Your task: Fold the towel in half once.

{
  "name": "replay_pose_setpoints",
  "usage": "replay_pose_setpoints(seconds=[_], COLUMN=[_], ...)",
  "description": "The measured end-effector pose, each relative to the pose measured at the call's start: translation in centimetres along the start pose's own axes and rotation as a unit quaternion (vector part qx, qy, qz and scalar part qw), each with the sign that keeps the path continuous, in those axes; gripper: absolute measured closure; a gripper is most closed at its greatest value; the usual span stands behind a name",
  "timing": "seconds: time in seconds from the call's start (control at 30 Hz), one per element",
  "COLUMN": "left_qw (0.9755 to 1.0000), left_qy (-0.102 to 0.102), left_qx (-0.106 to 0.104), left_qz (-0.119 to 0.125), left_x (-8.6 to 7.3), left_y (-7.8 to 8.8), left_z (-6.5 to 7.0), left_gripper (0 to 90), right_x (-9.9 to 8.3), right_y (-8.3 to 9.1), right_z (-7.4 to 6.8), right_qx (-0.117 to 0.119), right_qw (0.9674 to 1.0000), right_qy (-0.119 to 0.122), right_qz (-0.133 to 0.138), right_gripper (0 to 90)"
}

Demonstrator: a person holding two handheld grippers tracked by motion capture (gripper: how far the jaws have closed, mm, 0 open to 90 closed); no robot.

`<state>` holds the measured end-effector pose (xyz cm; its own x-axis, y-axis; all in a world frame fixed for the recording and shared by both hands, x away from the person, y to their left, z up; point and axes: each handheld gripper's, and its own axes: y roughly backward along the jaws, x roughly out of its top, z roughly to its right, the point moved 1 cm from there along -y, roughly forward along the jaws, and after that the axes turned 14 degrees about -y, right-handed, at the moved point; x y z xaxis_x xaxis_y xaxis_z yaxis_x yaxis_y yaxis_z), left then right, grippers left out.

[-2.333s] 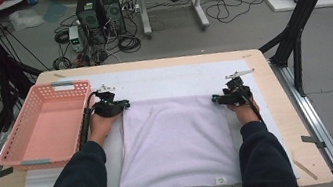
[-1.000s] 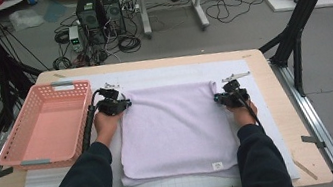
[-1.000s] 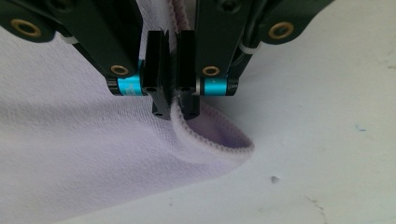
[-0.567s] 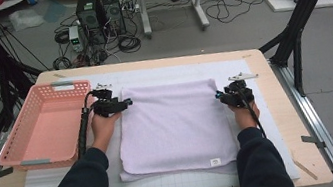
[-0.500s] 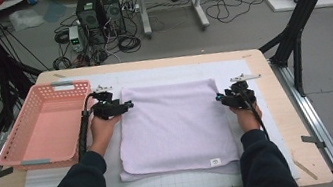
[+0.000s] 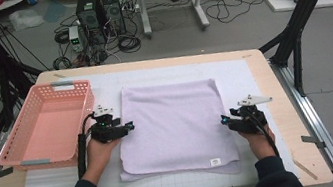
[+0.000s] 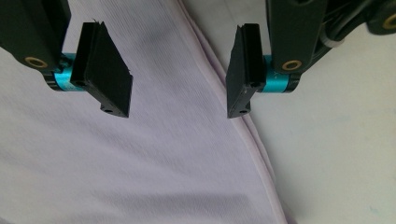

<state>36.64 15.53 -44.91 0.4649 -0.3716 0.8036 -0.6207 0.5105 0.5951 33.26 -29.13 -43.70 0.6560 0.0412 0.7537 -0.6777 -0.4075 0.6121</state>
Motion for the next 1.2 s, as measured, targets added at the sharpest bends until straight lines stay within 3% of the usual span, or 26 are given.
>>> replay_pose_setpoints(seconds=[0.2, 0.37, 0.63, 0.77, 0.9, 1.03, 1.2], left_qw=[0.9997, 0.9993, 0.9990, 0.9980, 0.9972, 0.9969, 0.9960], left_qy=[0.003, 0.007, -0.012, -0.020, -0.009, 0.001, 0.003], left_qx=[-0.023, -0.030, -0.040, -0.056, -0.066, -0.071, -0.080], left_qz=[0.006, 0.019, 0.016, 0.022, 0.036, 0.035, 0.039], left_x=[-2.1, -3.3, -5.5, -6.4, -7.1, -7.7, -8.1], left_y=[1.6, 2.9, 5.8, 7.2, 8.3, 9.0, 9.8], left_z=[1.7, 2.4, 4.7, 5.7, 6.3, 6.7, 7.1], left_gripper=[36.7, 34.5, 35.8, 41.8, 43.4, 43.5, 45.2], right_x=[-3.0, -4.5, -6.3, -7.1, -8.0, -9.0, -9.5], right_y=[1.8, 3.2, 5.2, 6.4, 7.6, 8.4, 9.7], right_z=[-0.6, -1.2, -2.1, -2.5, -2.6, -2.5, -2.8], right_qx=[0.012, 0.011, 0.019, 0.013, 0.017, 0.023, 0.035], right_qw=[0.9998, 0.9998, 0.9998, 0.9999, 0.9998, 0.9997, 0.9994], right_qy=[-0.012, -0.006, -0.002, 0.008, 0.004, -0.010, -0.005], right_qz=[-0.008, -0.012, -0.006, -0.004, -0.001, -0.003, 0.005], right_gripper=[50.0, 48.9, 47.5, 48.6, 50.8, 51.4, 52.9])
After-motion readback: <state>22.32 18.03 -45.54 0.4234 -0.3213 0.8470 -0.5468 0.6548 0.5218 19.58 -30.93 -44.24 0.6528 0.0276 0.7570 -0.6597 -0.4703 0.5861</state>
